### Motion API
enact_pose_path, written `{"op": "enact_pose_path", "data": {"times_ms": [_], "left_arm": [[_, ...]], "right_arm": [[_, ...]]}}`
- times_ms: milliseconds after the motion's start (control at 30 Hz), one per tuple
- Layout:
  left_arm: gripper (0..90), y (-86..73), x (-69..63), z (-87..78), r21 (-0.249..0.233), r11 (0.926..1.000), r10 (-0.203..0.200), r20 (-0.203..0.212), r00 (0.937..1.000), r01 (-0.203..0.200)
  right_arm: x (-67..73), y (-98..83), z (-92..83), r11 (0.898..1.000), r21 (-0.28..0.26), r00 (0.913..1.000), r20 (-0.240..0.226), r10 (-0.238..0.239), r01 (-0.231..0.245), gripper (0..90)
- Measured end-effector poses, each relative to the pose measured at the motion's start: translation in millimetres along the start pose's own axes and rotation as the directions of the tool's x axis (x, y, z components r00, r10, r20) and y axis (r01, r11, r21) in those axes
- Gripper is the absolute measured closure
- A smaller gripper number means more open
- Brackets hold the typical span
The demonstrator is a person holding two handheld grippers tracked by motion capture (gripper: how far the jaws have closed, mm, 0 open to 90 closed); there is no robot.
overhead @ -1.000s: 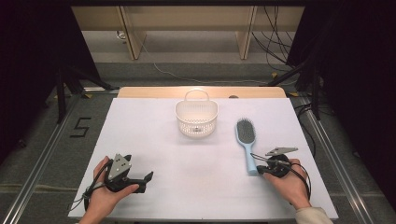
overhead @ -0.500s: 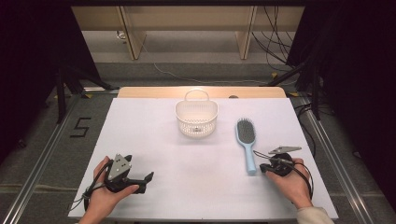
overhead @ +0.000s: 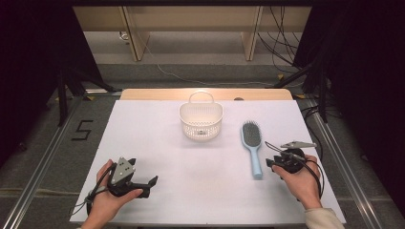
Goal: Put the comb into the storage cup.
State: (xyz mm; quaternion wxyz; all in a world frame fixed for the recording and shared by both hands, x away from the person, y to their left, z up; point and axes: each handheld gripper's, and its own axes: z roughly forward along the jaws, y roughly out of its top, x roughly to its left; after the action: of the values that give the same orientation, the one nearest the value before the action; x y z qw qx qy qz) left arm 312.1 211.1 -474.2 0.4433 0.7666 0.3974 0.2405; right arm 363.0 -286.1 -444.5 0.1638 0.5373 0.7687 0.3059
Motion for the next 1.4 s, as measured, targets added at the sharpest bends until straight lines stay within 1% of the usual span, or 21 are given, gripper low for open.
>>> {"op": "enact_pose_path", "data": {"times_ms": [100,133,167,200,233,267,300,333,367,400,433,567,700,800,900,1033,1133,1200,1300,1333,1400], "left_arm": [[0.3,0.1,0.3,-0.3,0.002,1.0,0.004,0.0,1.0,-0.004],[0.3,0.1,0.0,0.0,0.0,1.0,0.0,0.0,1.0,0.0],[0.3,0.1,0.0,0.0,0.0,1.0,0.0,0.0,1.0,0.0],[0.3,0.2,-0.2,0.2,0.004,1.0,0.008,0.002,1.0,-0.008],[0.3,0.2,-0.2,0.2,0.004,1.0,0.008,0.002,1.0,-0.008],[0.3,0.5,-0.2,0.1,0.003,0.9999,0.011,0.002,0.9999,-0.011],[0.3,0.5,-0.2,0.1,0.003,0.9999,0.011,0.002,0.9999,-0.011],[0.3,0.3,-0.2,0.4,0.003,1.0,0.006,0.001,1.0,-0.006],[0.3,0.3,-0.2,0.4,0.003,1.0,0.006,0.001,1.0,-0.006],[0.3,0.3,-0.1,0.5,0.004,1.0,0.006,0.002,1.0,-0.006],[0.3,0.3,-0.1,0.5,0.004,1.0,0.006,0.002,1.0,-0.006],[0.3,0.5,-0.4,0.3,0.004,1.0,0.009,0.002,1.0,-0.009],[0.3,0.3,-0.3,0.4,0.005,1.0,0.008,0.005,1.0,-0.008],[0.3,0.3,-0.1,0.5,0.005,1.0,0.006,0.006,1.0,-0.006],[0.3,0.1,-0.4,1.1,0.005,1.0,0.006,0.007,1.0,-0.006],[0.3,0.3,-0.3,1.0,0.005,1.0,0.005,0.006,1.0,-0.005],[0.3,0.3,-0.5,1.4,0.004,1.0,0.002,0.006,1.0,-0.002],[0.3,0.3,-0.4,1.4,0.004,1.0,0.005,0.007,1.0,-0.005],[0.3,0.3,-0.4,1.6,0.004,1.0,0.005,0.007,1.0,-0.005],[0.3,0.3,-0.6,1.7,0.004,1.0,0.002,0.007,1.0,-0.002],[0.3,0.4,-0.5,1.7,0.004,1.0,0.006,0.009,0.9999,-0.006]], "right_arm": [[0.6,0.7,0.4,1.0,-0.001,1.0,0.001,-0.009,0.009,61.1],[1.3,1.5,0.4,1.0,0.008,1.0,-0.001,0.008,-0.008,58.6],[1.3,1.5,0.4,1.0,0.008,1.0,-0.001,0.008,-0.008,58.6],[1.3,2.3,0.4,1.0,0.014,0.9999,0.0,0.015,-0.015,55.5],[1.3,2.3,0.4,1.0,0.014,0.9999,0.0,0.015,-0.015,55.5],[1.5,3.7,0.8,0.999,0.023,0.9996,0.006,0.026,-0.026,51.4],[1.5,3.7,0.8,0.999,0.023,0.9996,0.006,0.026,-0.026,51.4],[1.8,5.5,1.2,0.999,0.034,0.9994,0.005,0.035,-0.035,47.4],[1.8,5.5,1.2,0.999,0.034,0.9994,0.005,0.035,-0.035,47.4],[2.5,8.0,1.5,0.998,0.044,0.9994,0.004,0.035,-0.035,43.5],[2.5,8.0,1.5,0.998,0.044,0.9994,0.004,0.035,-0.035,43.5],[6.8,15.4,2.1,0.997,0.069,0.9998,-0.004,0.02,-0.019,37.5],[9.4,20.6,3.3,0.997,0.075,0.9999,-0.005,0.009,-0.009,32.8],[11.0,28.3,6.1,0.996,0.087,0.9999,0.005,-0.01,0.01,29.1],[12.1,34.4,8.6,0.996,0.093,0.9997,0.016,-0.017,0.015,25.8],[14.2,40.9,12.4,0.994,0.106,0.9999,0.011,-0.005,0.004,22.6],[17.0,50.9,17.8,0.991,0.131,1.0,-0.001,0.003,-0.003,20.9],[17.5,52.6,19.3,0.991,0.136,1.0,0.001,0.004,-0.004,20.5],[19.6,59.1,26.2,0.982,0.187,0.9999,0.001,0.01,-0.01,19.7],[20.9,63.2,30.9,0.976,0.219,0.9998,-0.002,0.02,-0.019,20.0],[22.5,67.9,35.3,0.972,0.232,0.9996,0.004,0.029,-0.029,20.2]]}}
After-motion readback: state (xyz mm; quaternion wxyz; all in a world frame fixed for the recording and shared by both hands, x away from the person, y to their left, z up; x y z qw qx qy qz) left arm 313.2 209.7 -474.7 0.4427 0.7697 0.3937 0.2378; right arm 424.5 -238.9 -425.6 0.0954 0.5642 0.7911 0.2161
